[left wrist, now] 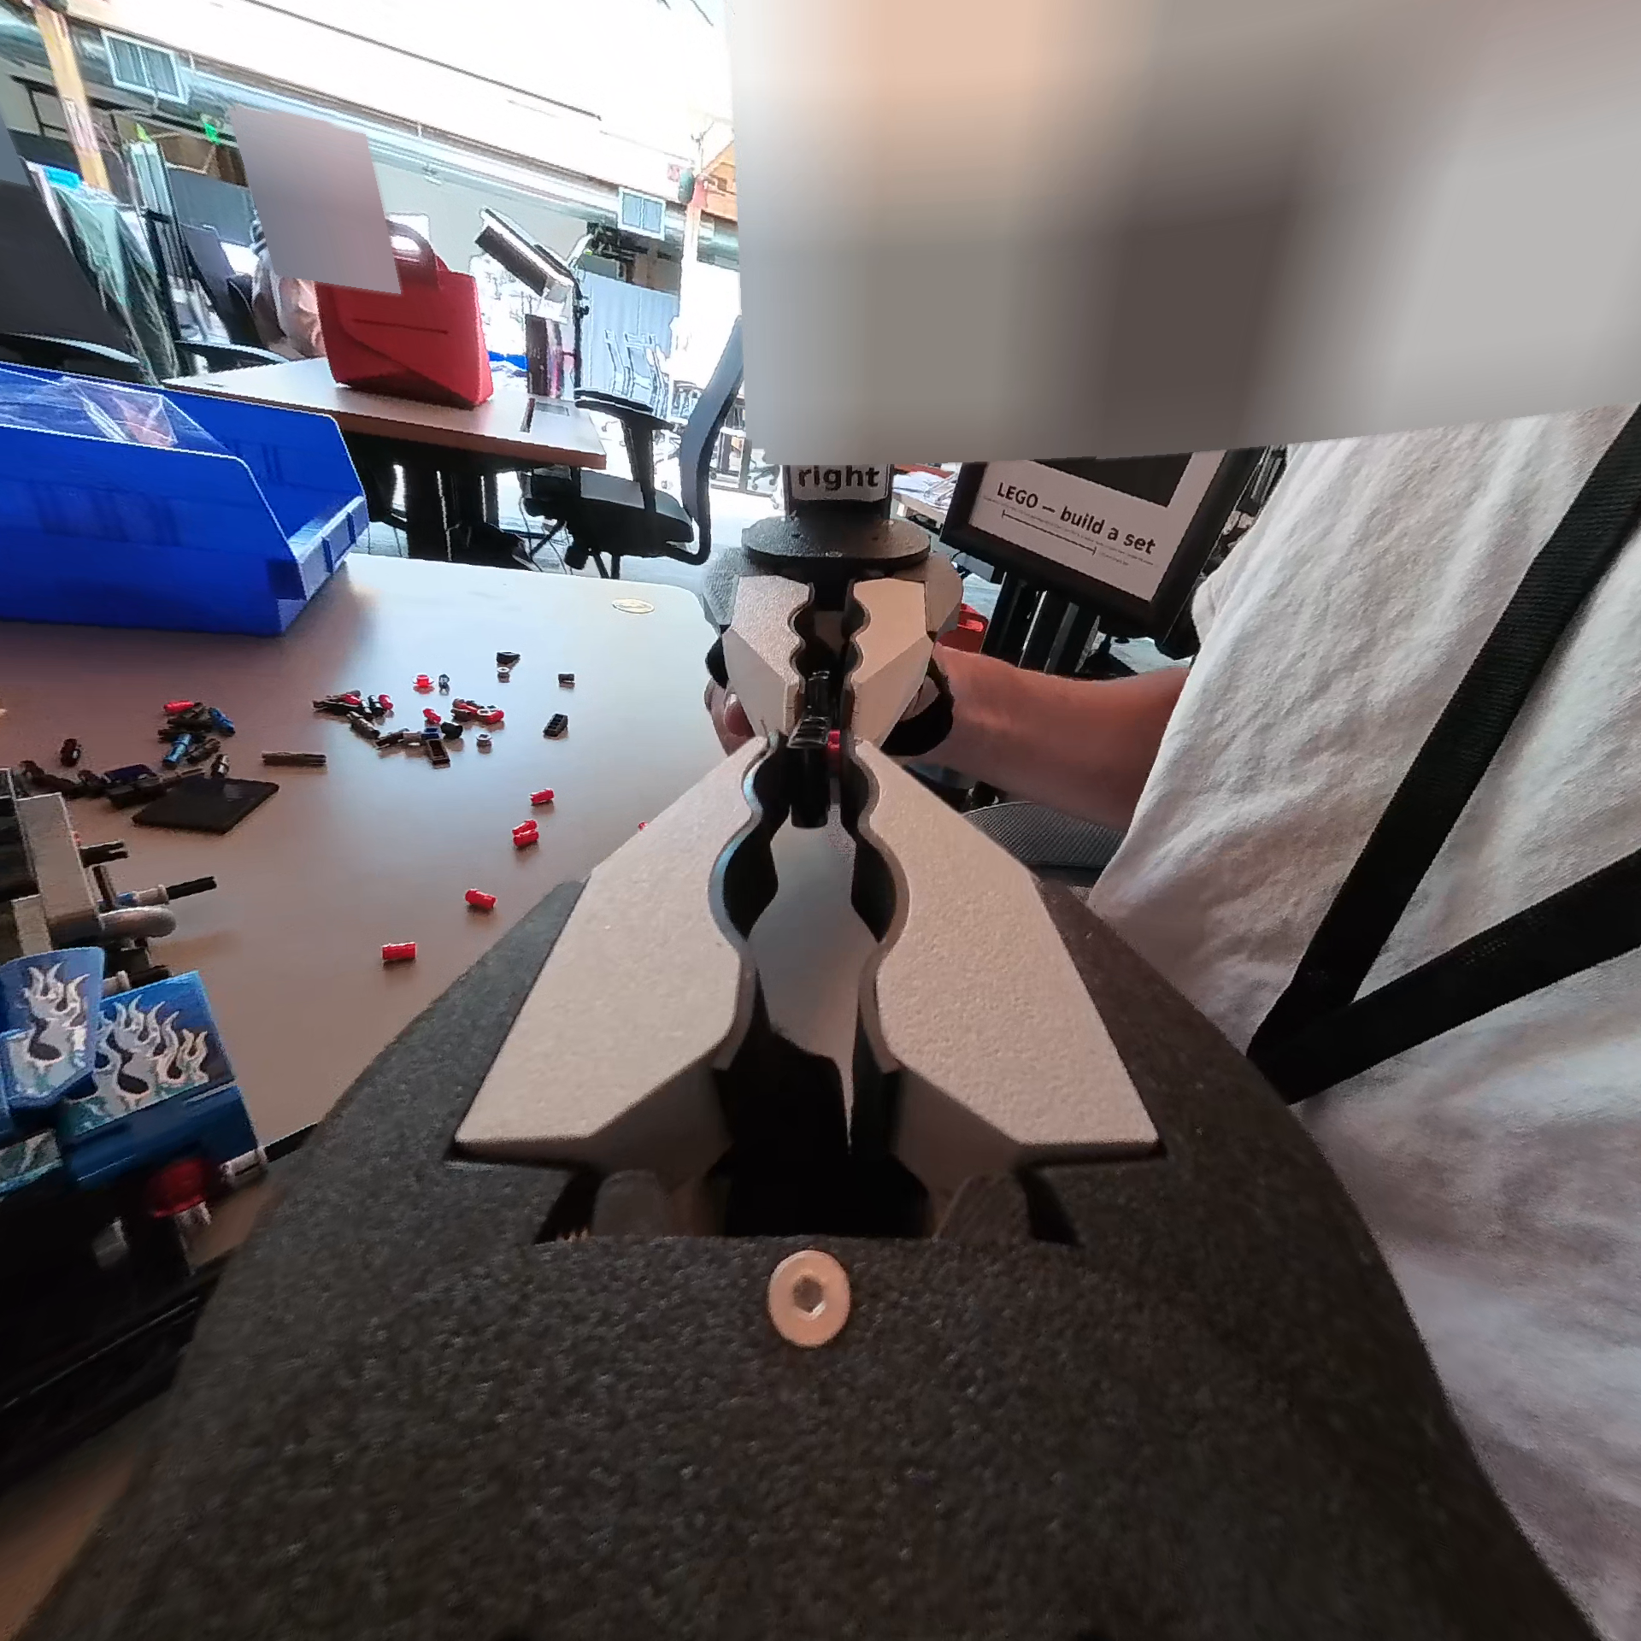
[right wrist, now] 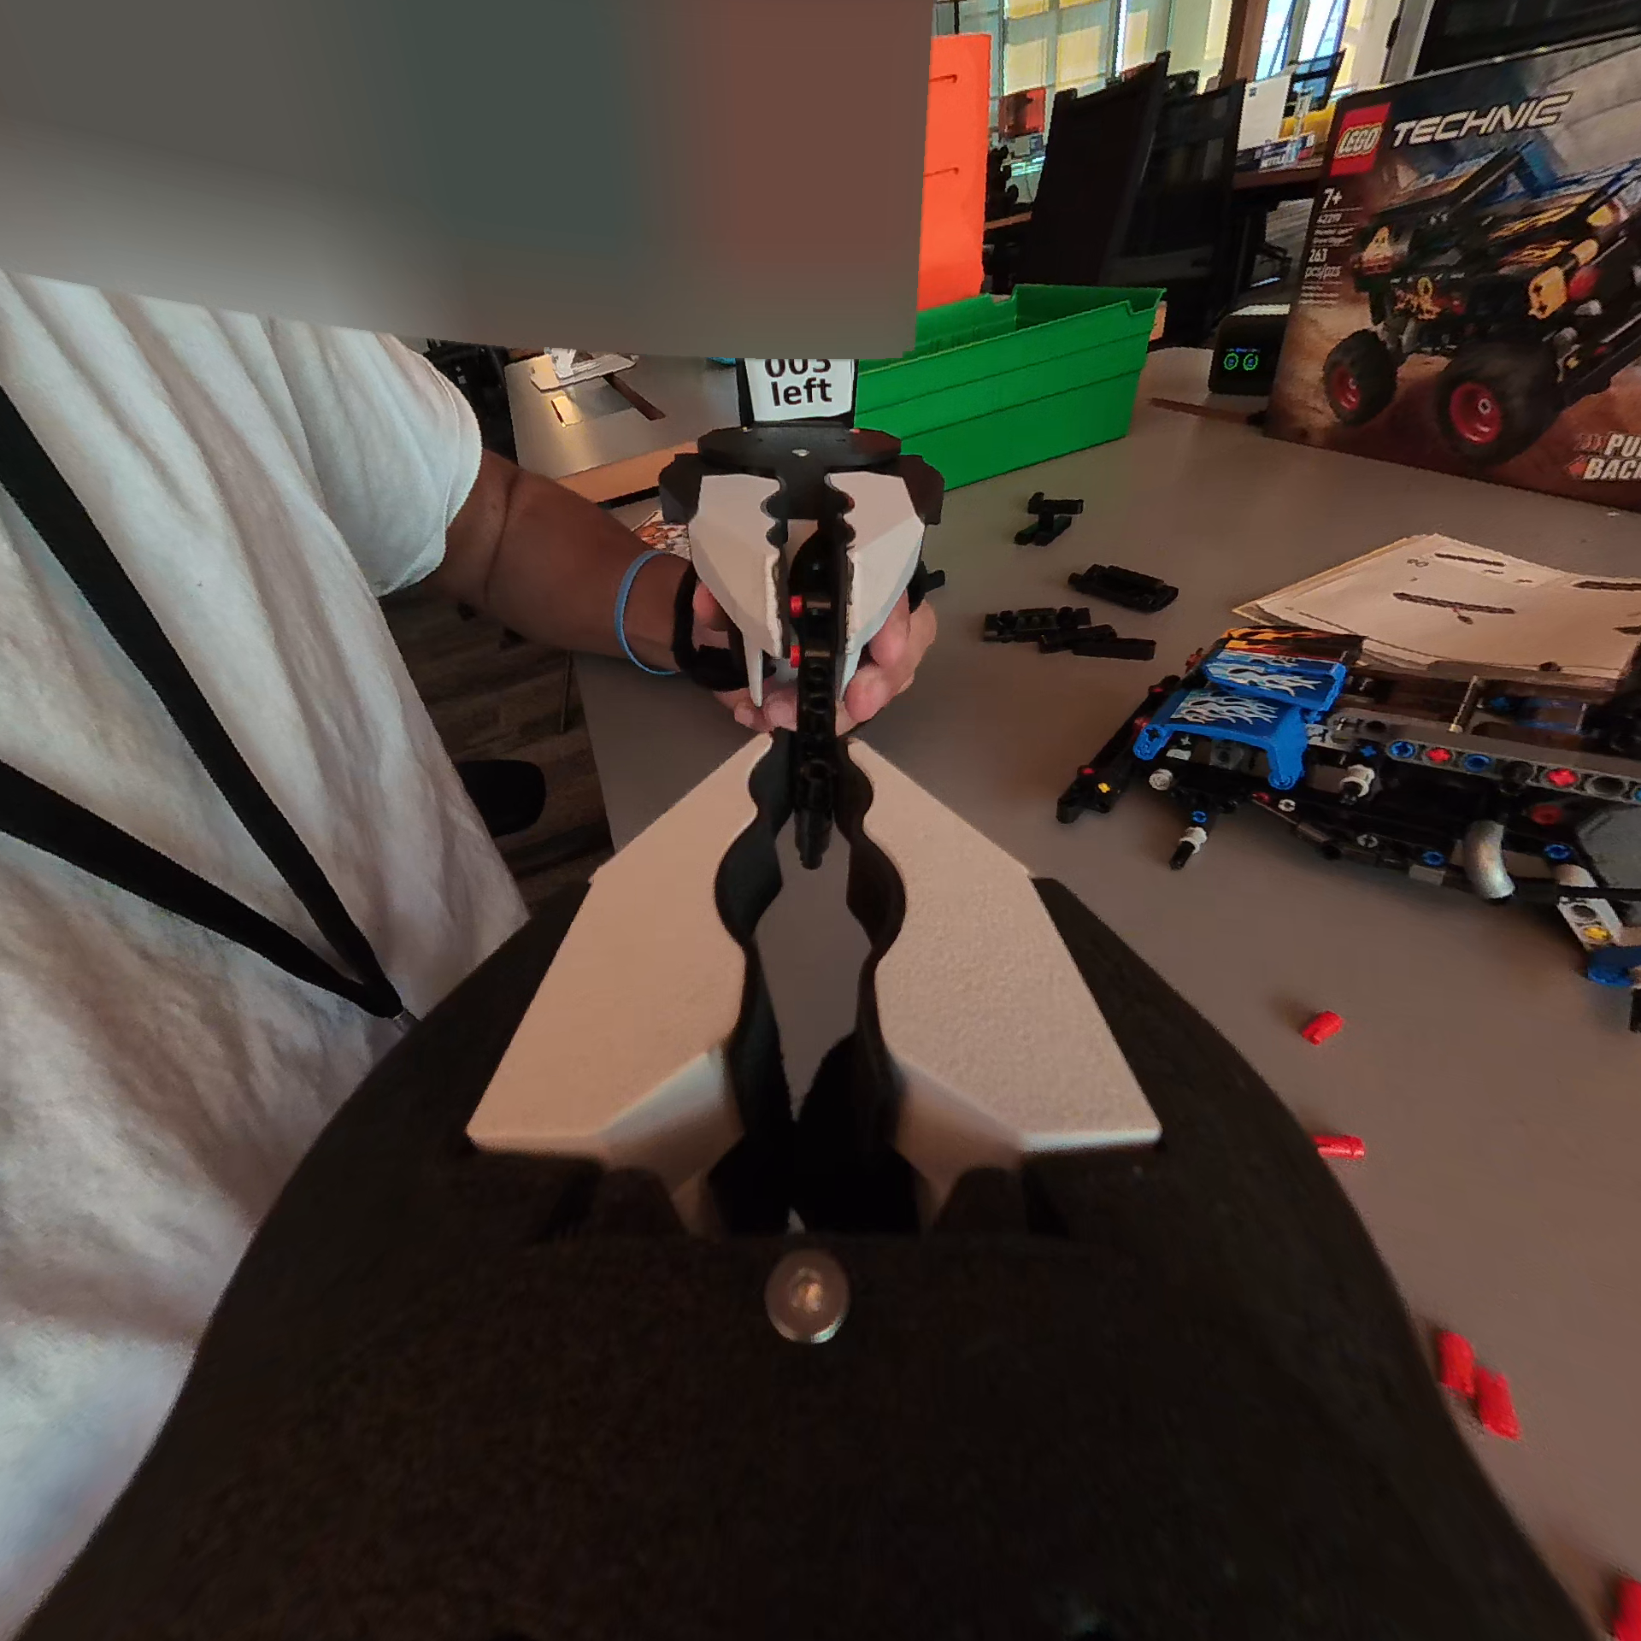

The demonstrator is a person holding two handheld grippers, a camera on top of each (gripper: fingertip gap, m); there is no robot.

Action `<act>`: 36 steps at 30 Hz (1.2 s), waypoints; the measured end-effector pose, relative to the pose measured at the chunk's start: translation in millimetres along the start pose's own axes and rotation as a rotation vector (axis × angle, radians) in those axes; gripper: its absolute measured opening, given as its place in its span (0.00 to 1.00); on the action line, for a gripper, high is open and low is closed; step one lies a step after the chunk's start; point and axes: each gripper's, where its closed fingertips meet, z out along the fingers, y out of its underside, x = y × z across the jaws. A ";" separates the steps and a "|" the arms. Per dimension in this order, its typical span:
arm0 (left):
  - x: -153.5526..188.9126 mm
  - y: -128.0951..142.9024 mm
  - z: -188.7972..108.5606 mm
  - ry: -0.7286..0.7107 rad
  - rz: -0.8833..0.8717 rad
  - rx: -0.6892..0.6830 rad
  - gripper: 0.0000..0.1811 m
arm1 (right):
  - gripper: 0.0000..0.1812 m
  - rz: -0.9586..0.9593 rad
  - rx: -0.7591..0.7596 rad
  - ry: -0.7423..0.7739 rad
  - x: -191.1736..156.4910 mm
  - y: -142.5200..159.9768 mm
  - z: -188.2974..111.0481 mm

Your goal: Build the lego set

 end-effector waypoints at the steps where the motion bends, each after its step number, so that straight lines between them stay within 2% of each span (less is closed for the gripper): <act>1: 0.3 0.4 0.6 -0.002 0.007 -0.001 0.05 | 0.04 -0.003 -0.006 0.003 -0.1 0.6 -0.6; 13: -1.6 0.3 1.8 -0.008 -0.025 0.004 0.04 | 0.04 0.021 -0.007 0.002 0.2 0.3 -1.7; 15: -4.2 4.7 2.5 -0.017 -0.032 -0.016 0.09 | 0.04 0.018 -0.030 0.030 5.0 4.7 -1.3; 21: -3.3 6.7 2.3 -0.011 -0.021 -0.029 0.08 | 0.04 0.041 -0.025 0.015 4.8 7.9 -1.1; 23: -4.5 4.8 1.3 -0.018 -0.027 -0.017 0.04 | 0.04 0.051 -0.014 0.003 3.4 7.0 -1.5; 32: -1.0 2.8 0.1 0.020 -0.053 0.005 0.04 | 0.04 0.057 0.000 -0.010 -0.4 4.8 -1.2; 36: -3.8 4.6 0.8 0.051 -0.149 0.011 0.06 | 0.04 0.025 -0.036 0.033 3.8 6.6 -1.1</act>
